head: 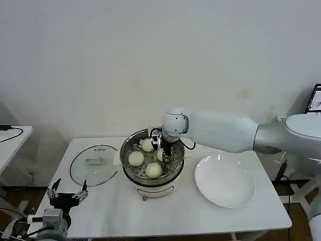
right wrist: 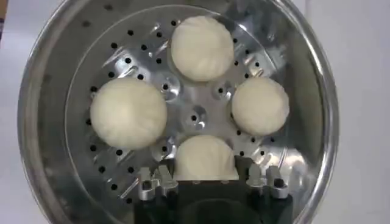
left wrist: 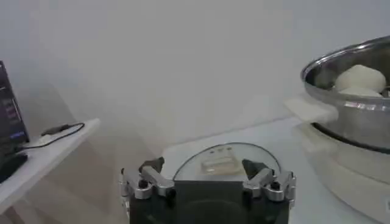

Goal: Take steamed baozi put them in steamer then cover it.

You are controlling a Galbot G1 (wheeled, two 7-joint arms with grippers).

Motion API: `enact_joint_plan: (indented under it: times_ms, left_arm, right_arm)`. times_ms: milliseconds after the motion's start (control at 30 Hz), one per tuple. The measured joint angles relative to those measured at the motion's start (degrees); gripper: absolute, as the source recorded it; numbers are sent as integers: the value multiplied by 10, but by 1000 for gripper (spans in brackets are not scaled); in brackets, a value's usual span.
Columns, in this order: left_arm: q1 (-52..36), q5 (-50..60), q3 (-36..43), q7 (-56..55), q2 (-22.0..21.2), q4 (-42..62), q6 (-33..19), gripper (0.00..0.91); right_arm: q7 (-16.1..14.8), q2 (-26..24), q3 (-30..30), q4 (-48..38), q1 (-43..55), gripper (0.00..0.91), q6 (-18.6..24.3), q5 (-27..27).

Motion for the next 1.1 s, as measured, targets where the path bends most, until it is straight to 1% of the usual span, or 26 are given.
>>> enact_joint_plan:
  times_ms: [267,300,333,600,800,967,1100]
  left_arm:
    - [0,0,0,0,0,-2,0,907]
    - [0,0,0,0,0,-2,0,907]
    - [0,0,-1,0,0,-3,0,907]
    - [1,1,-1,0,-1,-4,1,907]
    - [1,1,-1,0,-2,-3,1,907]
    - [0,1,-4,1,0,-2,1,907]
    - [0,2,-2,1,0,1,0,907]
  right_arm:
    - [-1,0,0,-4,-2,675,1,-11]
    - [-1,0,0,-4,-3,887,1,-12]
    - [-1,0,1,-4,-3,907,1,-12]
    - [10,-7,10,4,-3,907,-3,-7]
    - [28,-20,24,28,8,907,-5,4]
    - [58,-48,40,73,13,907,-4,9]
    - [97,-81,62,111,2,907,2,4]
